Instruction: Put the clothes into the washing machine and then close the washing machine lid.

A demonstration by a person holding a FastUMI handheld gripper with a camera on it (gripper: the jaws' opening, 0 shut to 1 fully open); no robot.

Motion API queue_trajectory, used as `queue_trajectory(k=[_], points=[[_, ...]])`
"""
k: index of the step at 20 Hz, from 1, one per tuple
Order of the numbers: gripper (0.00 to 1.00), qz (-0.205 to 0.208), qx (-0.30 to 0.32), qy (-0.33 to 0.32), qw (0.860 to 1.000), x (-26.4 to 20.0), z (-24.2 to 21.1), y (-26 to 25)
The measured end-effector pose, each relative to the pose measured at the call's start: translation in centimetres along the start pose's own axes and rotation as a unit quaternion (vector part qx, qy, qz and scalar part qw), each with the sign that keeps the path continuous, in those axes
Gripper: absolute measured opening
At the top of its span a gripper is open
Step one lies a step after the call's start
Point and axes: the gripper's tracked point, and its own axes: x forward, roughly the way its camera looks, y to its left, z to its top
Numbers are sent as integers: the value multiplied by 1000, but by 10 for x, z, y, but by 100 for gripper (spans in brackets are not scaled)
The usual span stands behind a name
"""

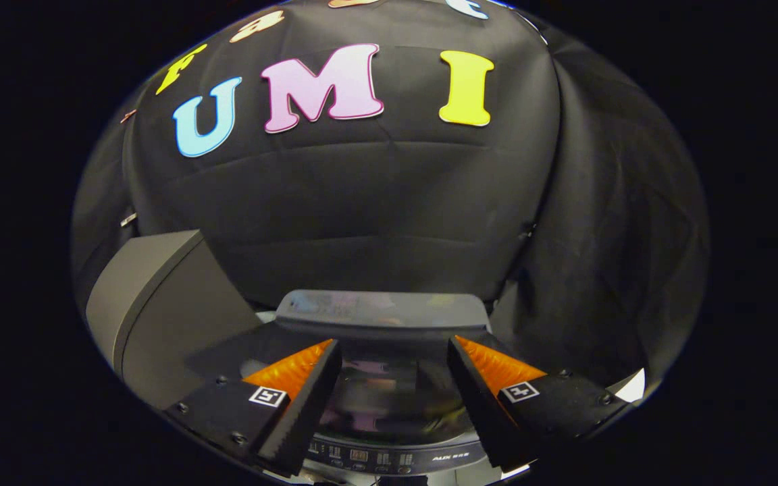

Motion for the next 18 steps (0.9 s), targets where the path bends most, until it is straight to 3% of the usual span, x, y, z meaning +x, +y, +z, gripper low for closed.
queue_trajectory(k=[6, 9, 18], points=[[99, 41, -32, -49, 997, -32, 14, 55], [99, 40, -29, -107, 993, -49, 47, 70], [99, 43, -3, -303, 952, -132, 158, 133]])
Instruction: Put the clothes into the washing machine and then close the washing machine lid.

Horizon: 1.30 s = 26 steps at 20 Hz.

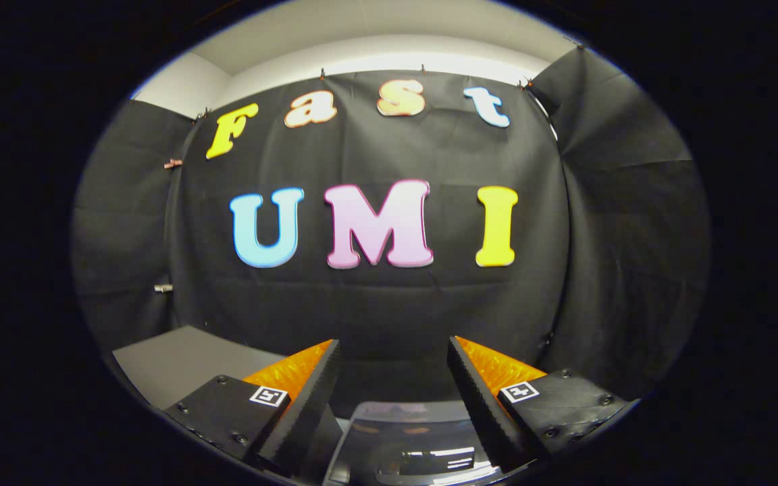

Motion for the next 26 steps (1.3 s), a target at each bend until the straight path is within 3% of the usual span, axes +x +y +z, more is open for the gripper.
queue_trajectory(k=[4, 9, 26], points=[[99, 37, 0, -10, 999, -3, 8, 44], [98, 53, 1, -5, 999, -13, 9, 73], [98, 63, -13, -7, 998, -10, 16, 90]])
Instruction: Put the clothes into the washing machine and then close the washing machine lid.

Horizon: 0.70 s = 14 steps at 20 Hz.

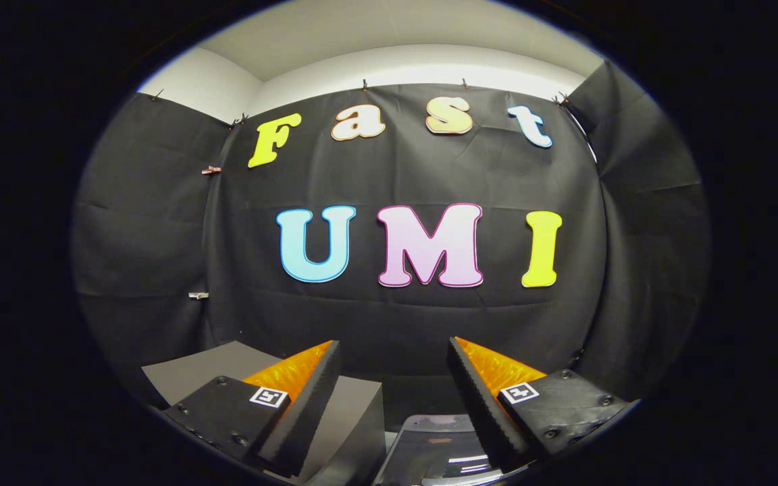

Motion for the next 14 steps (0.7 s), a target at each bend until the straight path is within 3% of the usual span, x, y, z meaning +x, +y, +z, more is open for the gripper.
queue_trajectory(k=[14], points=[[98, 11, -1, 10, 1000, 7, -10, 2]])
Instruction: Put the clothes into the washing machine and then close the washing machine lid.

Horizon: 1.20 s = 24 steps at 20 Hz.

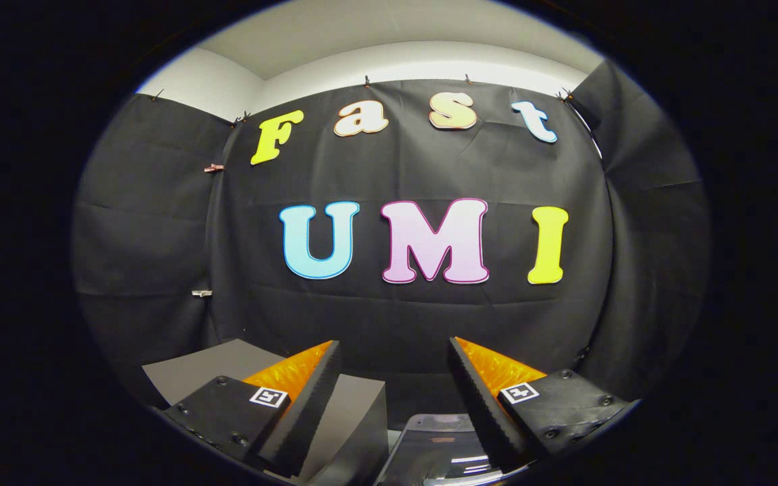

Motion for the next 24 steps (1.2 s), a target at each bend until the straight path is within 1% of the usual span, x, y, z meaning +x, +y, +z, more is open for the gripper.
queue_trajectory(k=[8, 16, 24], points=[[98, -1, -5, 10, 1000, 2, -5, -5], [98, 3, 8, -3, 1000, 10, 7, -9], [99, 1, 10, -3, 1000, 15, 5, -10]])
